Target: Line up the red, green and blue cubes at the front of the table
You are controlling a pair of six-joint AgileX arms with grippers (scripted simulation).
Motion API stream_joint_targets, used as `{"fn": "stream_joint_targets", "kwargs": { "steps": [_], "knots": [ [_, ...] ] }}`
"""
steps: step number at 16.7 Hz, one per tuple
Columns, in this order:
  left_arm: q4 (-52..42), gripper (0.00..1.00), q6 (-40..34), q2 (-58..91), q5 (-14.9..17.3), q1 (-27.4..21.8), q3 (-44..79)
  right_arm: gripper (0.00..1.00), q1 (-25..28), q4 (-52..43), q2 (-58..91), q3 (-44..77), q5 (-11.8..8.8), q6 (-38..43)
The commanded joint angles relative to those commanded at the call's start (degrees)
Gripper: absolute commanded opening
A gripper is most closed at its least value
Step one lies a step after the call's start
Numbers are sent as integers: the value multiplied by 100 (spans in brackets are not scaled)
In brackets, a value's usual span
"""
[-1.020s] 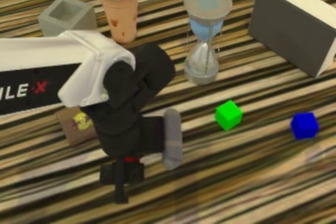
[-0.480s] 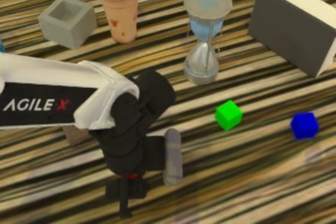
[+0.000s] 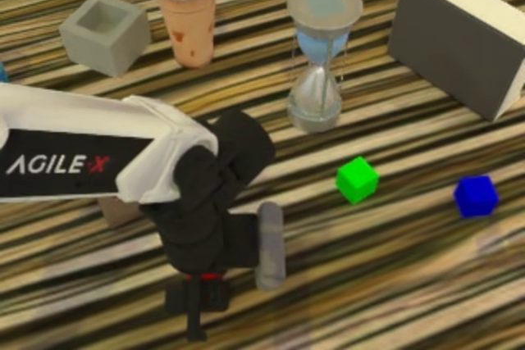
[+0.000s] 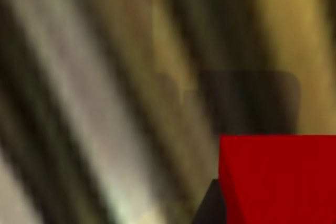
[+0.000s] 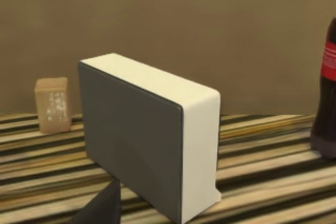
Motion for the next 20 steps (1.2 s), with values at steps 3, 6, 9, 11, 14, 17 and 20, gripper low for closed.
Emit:
{"fn": "stream_joint_targets", "kwargs": {
  "steps": [3,6,9,11,14,17,20],
  "knots": [
    [0,75,0,0,0,0,0,100,0,0,0,0,0,0],
    [0,98,0,0,0,0,0,100,0,0,0,0,0,0],
    [0,100,0,0,0,0,0,100,0,0,0,0,0,0],
    [0,100,0,0,0,0,0,100,0,0,0,0,0,0],
    [0,100,0,0,0,0,0,100,0,0,0,0,0,0],
    [-99,100,12,-39,4,6,76,100,0,0,0,0,0,0],
    [-689,100,5,-267,1,62,398,100,0,0,0,0,0,0]
  ]
}}
